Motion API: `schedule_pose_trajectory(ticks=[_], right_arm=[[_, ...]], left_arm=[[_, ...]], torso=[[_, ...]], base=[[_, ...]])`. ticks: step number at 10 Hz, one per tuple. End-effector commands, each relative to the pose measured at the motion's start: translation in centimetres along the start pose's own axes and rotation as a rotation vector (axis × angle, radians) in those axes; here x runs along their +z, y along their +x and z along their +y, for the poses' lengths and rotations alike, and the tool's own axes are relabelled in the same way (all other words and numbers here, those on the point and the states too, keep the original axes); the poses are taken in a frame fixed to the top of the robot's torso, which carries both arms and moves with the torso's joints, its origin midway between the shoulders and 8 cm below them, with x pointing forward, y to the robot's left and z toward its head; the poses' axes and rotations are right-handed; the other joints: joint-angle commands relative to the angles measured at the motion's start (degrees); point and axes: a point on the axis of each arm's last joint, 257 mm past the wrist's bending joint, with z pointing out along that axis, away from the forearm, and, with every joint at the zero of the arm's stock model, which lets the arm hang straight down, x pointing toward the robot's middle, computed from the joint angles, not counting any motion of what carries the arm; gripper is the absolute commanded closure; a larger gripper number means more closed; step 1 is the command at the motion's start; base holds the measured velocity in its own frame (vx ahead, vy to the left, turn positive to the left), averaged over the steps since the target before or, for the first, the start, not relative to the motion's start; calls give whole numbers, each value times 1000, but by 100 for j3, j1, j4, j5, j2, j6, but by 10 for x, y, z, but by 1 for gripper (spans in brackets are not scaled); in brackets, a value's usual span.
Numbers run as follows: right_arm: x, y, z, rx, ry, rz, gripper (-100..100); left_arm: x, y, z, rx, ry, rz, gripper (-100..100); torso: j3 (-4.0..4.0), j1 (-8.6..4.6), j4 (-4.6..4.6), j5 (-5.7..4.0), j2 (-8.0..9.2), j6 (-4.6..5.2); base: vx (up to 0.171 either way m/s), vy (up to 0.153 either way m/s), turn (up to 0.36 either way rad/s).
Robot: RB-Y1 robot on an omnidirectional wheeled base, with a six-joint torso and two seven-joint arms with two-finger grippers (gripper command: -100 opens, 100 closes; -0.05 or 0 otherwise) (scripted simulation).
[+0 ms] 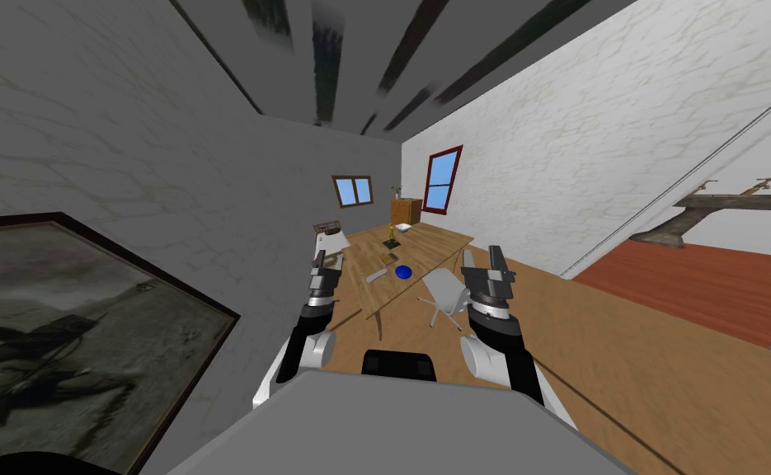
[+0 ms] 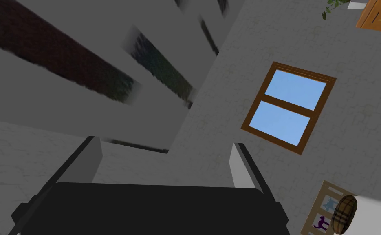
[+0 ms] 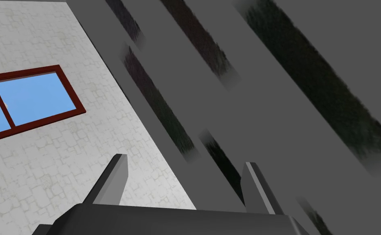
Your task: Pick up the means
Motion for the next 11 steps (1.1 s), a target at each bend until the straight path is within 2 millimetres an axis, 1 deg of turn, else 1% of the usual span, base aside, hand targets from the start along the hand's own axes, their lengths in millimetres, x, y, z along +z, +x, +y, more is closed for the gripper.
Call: schedule_pose_trajectory(ticks=[1,3,4,5,6,7,8,9,10,11], right_arm=[[0,0,0,0,0,0,0],[0,0,0,0,0,0,0],[0,0,0,0,0,0,0],[0,0,0,0,0,0,0],[0,0,0,0,0,0,0],[0,0,0,0,0,0,0],[0,0,0,0,0,0,0],[0,0,0,0,0,0,0],[0,0,0,0,0,0,0],[0,0,0,0,0,0,0]], left_arm=[[2,-7,14,-13,-37,-2,-100],[-3,-20,52,-58,-143,-10,-100],[-5,-21,57,-58,-155,-13,-100],[-10,-30,80,-81,-219,-22,-100],[-10,-30,81,-80,-220,-22,-100],[-15,-39,101,-104,-281,-33,-100],[-17,-41,105,-103,-289,-36,-100],[-25,-53,129,-126,-360,-53,-100],[-25,-53,129,-126,-361,-53,-100],[-33,-65,151,-149,-430,-72,-100]], torso=[[0,0,0,0,0,0],[-7,7,-3,1,-12,-1],[-8,7,-3,1,-14,0],[-9,10,-4,2,-16,-2],[-10,10,-4,2,-18,-1],[-11,12,-4,2,-19,-3],[-12,11,-5,2,-21,0],[-13,13,-5,2,-22,-3],[-13,12,-5,2,-22,-1],[-13,13,-5,2,-22,-3]], base=[[-23,-34,-30],[-20,-35,-118],[-11,-22,-60],[-6,-27,-108],[-3,-19,-55],[-2,-24,-118],[1,-18,-74],[4,-21,-139],[4,-18,-76],[9,-22,-156]])
